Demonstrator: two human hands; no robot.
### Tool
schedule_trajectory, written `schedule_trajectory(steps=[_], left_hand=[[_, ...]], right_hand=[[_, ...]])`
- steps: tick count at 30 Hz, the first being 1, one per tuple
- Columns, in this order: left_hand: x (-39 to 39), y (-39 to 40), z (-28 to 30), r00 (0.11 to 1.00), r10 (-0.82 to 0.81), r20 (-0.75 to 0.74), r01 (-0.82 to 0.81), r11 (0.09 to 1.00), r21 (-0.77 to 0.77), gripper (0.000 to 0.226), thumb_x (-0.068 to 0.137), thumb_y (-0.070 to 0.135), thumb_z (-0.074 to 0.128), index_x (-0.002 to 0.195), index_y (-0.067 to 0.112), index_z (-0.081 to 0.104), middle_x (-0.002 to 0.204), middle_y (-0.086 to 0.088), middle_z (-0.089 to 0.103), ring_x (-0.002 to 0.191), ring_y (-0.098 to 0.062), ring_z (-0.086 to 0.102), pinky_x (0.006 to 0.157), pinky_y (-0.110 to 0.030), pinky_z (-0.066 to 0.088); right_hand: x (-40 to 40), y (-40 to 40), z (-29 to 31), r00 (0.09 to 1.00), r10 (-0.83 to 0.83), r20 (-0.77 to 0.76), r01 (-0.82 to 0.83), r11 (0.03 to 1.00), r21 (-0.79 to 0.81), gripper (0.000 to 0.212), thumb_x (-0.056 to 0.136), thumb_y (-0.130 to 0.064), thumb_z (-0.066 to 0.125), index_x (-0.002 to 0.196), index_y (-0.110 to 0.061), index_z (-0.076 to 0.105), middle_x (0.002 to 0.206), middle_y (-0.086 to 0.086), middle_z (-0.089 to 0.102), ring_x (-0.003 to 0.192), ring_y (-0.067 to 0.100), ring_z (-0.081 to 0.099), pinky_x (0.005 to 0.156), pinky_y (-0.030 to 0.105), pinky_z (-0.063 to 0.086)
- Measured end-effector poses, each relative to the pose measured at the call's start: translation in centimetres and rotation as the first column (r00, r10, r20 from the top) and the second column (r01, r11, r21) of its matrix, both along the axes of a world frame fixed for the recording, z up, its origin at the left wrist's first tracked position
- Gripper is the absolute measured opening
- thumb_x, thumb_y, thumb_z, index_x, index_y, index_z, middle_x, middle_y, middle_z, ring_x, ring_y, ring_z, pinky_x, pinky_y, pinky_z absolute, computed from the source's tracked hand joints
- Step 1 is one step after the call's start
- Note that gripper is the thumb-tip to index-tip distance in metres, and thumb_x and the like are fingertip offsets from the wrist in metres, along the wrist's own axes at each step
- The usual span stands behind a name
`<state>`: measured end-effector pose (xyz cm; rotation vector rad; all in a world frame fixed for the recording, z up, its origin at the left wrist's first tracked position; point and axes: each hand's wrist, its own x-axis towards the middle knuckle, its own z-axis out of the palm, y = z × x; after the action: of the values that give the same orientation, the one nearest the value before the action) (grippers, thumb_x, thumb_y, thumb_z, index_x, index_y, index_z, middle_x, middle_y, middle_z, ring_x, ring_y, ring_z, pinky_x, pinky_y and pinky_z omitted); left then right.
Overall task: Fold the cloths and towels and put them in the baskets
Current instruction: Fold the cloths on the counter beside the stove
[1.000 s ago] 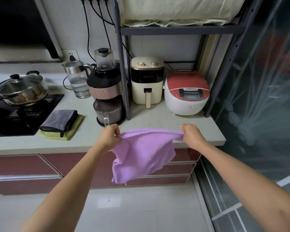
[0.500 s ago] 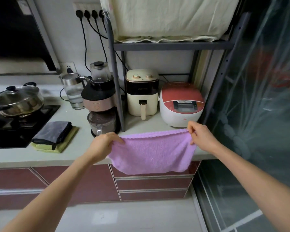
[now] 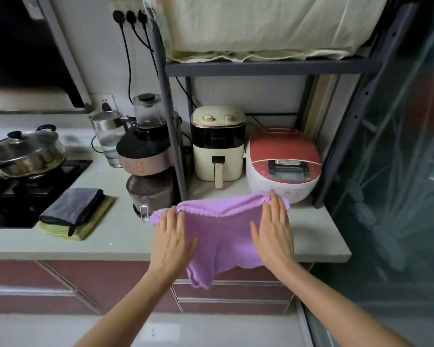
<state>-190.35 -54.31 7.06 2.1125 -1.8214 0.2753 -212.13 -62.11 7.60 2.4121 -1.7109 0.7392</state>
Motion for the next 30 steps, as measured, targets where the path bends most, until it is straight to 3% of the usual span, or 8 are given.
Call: schedule_trajectory(steps=[4,7,11,14,20,23,25,30], left_hand=[[1.8,-0.6,-0.7,0.988,-0.047,-0.150,0.012,0.974,-0.225,0.044,0.088,0.038,0.044,0.113,0.002,0.052,0.108,-0.013,0.049,0.093,-0.030,0.046,0.084,-0.036,0.037],[3.2,-4.5,-0.4,0.990,-0.075,-0.119,0.040,0.962,-0.268,0.033,0.088,0.035,0.047,0.101,0.006,0.053,0.095,-0.009,0.048,0.084,-0.027,0.043,0.076,-0.035,0.034],[3.8,-11.7,-2.9,0.998,0.008,-0.069,0.003,0.988,0.153,0.037,0.080,0.034,0.050,0.096,0.001,0.058,0.089,-0.015,0.053,0.080,-0.031,0.050,0.074,-0.040,0.041],[4.1,-14.1,-6.6,0.996,0.089,0.011,-0.083,0.860,0.503,0.042,0.089,0.025,0.046,0.122,-0.001,0.049,0.116,-0.017,0.052,0.105,-0.033,0.049,0.090,-0.038,0.038],[7.5,-15.9,-11.2,0.992,0.122,0.039,-0.122,0.806,0.579,0.047,0.093,0.028,0.044,0.134,0.007,0.033,0.131,-0.011,0.042,0.122,-0.026,0.042,0.096,-0.033,0.038],[8.4,-16.4,-12.1,0.981,0.192,-0.032,-0.134,0.788,0.601,0.048,0.095,0.037,0.041,0.135,0.011,0.034,0.131,-0.010,0.041,0.124,-0.027,0.041,0.097,-0.036,0.038],[8.7,-16.7,-12.2,0.970,0.234,-0.060,-0.155,0.792,0.590,0.047,0.095,0.040,0.042,0.133,0.013,0.038,0.131,-0.010,0.040,0.123,-0.028,0.041,0.096,-0.037,0.038],[8.2,-15.7,-12.5,0.970,0.237,-0.044,-0.169,0.798,0.579,0.052,0.095,0.039,0.043,0.139,0.013,0.035,0.149,-0.015,0.023,0.139,-0.032,0.021,0.106,-0.039,0.032]], right_hand=[[0.1,-1.9,-0.4,0.991,-0.066,0.117,0.078,0.992,-0.101,0.041,0.087,-0.022,0.060,0.121,0.001,0.054,0.128,0.017,0.055,0.119,0.032,0.049,0.100,0.043,0.047],[2.1,-5.0,-0.2,0.990,-0.116,0.082,0.124,0.987,-0.100,0.037,0.088,-0.025,0.050,0.116,0.000,0.054,0.118,0.017,0.058,0.111,0.031,0.051,0.097,0.043,0.046],[6.6,-11.0,-3.0,0.988,-0.039,-0.149,0.036,0.999,-0.025,0.054,0.068,-0.017,0.074,0.115,0.003,0.058,0.115,0.019,0.062,0.110,0.033,0.053,0.100,0.043,0.043],[8.7,-14.2,-6.5,0.912,-0.016,-0.410,0.059,0.994,0.093,0.062,0.057,-0.022,0.084,0.111,0.004,0.065,0.113,0.019,0.064,0.108,0.033,0.061,0.104,0.042,0.030],[11.5,-19.4,-11.1,0.786,0.038,-0.617,0.139,0.961,0.237,0.061,0.069,-0.036,0.077,0.118,-0.002,0.064,0.121,0.018,0.061,0.118,0.030,0.055,0.108,0.044,0.027],[12.4,-21.7,-12.7,0.847,0.134,-0.514,0.101,0.909,0.404,0.060,0.095,-0.029,0.049,0.145,-0.002,0.029,0.157,0.021,0.010,0.146,0.031,0.010,0.117,0.045,0.016],[12.6,-22.6,-13.2,0.912,0.114,-0.394,0.103,0.866,0.489,0.059,0.097,-0.030,0.045,0.147,-0.007,0.022,0.158,0.015,-0.012,0.147,0.030,-0.007,0.116,0.046,0.021],[11.6,-19.8,-15.2,0.965,0.184,-0.189,-0.091,0.905,0.416,0.057,0.099,-0.034,0.040,0.149,-0.009,0.026,0.159,0.015,0.010,0.147,0.029,0.012,0.116,0.044,0.018]])
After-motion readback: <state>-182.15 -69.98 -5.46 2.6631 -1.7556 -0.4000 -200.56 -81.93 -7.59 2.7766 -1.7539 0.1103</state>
